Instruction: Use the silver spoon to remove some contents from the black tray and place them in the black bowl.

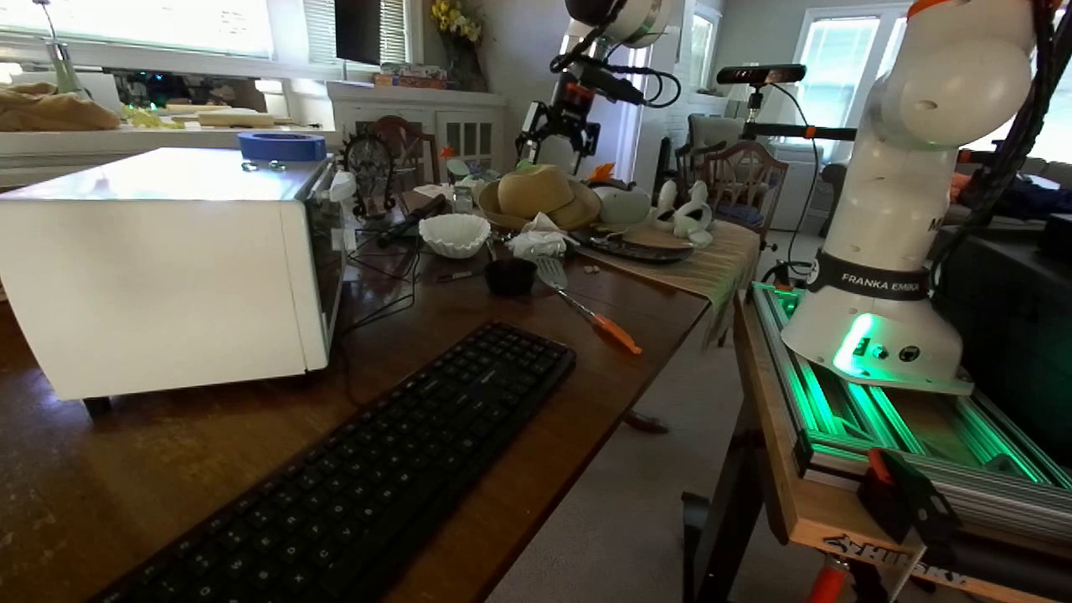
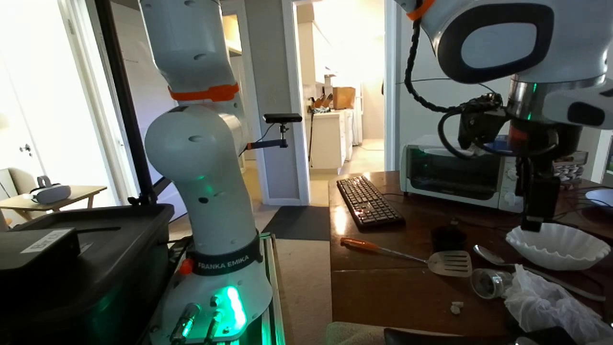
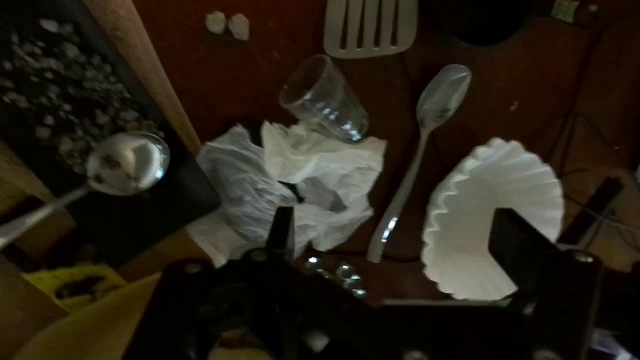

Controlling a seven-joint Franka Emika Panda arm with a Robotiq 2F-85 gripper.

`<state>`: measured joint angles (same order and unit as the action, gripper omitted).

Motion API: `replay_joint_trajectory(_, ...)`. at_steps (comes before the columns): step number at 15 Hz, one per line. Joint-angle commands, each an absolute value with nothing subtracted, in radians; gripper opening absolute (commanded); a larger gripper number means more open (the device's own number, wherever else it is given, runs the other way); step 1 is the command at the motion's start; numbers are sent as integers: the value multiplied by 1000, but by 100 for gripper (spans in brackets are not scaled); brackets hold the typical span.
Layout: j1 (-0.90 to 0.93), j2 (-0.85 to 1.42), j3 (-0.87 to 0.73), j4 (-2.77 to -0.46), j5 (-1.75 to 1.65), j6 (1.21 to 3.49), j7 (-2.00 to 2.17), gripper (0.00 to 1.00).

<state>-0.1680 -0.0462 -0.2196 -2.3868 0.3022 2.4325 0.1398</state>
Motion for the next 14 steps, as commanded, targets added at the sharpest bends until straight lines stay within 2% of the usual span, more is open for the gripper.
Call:
replay_joint_trajectory(1, -230, -68, -250, -2457, 272, 2459, 264, 100)
replay_joint_trajectory(9, -267, -44, -269, -2441, 285, 2446, 298, 100)
replay_joint_trajectory(14, -303, 47, -303, -2393, 240, 2376, 432, 100)
